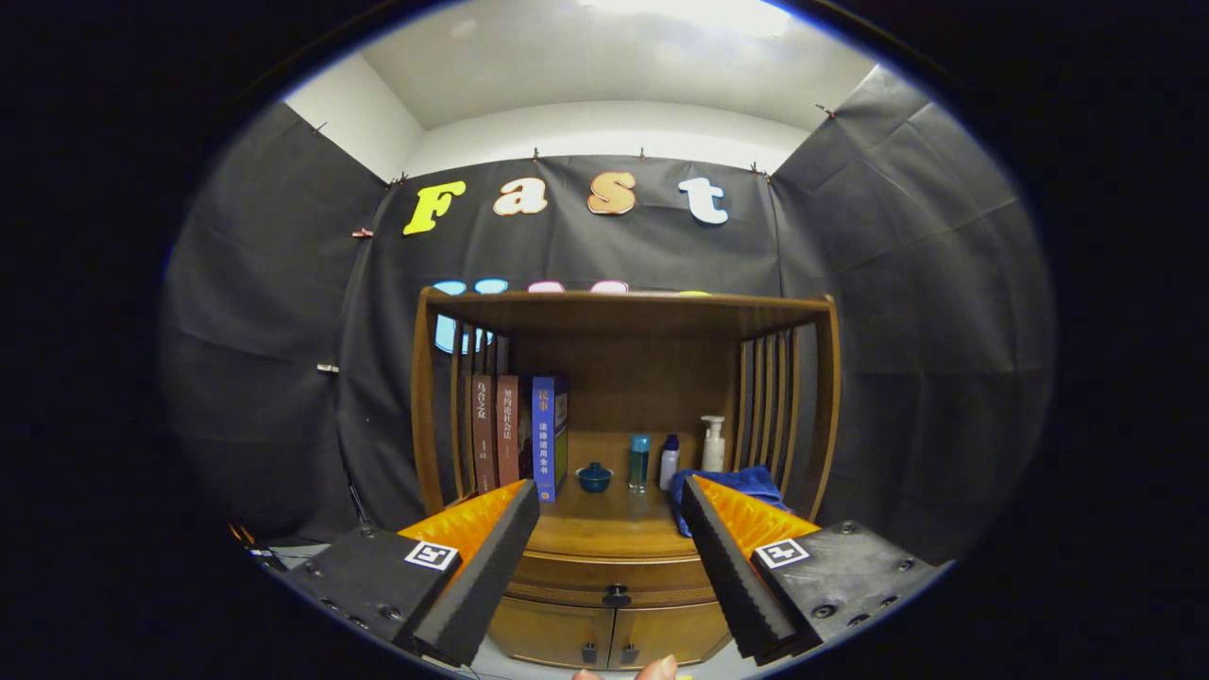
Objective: Pull open the drawer, take out the items inside it, and place them on the countertop above the cabinet.
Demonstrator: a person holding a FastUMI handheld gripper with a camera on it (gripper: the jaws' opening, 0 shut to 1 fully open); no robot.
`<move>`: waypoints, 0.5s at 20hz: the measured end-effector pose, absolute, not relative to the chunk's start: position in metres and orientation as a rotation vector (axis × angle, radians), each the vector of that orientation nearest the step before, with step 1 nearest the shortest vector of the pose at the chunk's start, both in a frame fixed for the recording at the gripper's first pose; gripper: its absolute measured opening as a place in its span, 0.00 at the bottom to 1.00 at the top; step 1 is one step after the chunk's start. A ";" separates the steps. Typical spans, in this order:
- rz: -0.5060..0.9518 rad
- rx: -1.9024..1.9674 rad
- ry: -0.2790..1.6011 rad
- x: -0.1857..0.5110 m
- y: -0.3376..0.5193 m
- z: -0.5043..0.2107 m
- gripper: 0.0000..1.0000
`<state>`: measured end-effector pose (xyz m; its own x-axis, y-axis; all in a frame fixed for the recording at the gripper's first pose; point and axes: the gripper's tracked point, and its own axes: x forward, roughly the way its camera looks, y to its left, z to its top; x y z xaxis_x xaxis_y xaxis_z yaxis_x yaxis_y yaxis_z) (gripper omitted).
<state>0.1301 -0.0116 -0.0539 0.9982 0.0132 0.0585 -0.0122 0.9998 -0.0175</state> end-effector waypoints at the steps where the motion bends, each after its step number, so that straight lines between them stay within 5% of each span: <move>1: 0.011 -0.016 -0.053 0.141 -0.013 -0.065 0.98; 10: 0.026 -0.059 0.062 0.200 -0.015 -0.197 0.99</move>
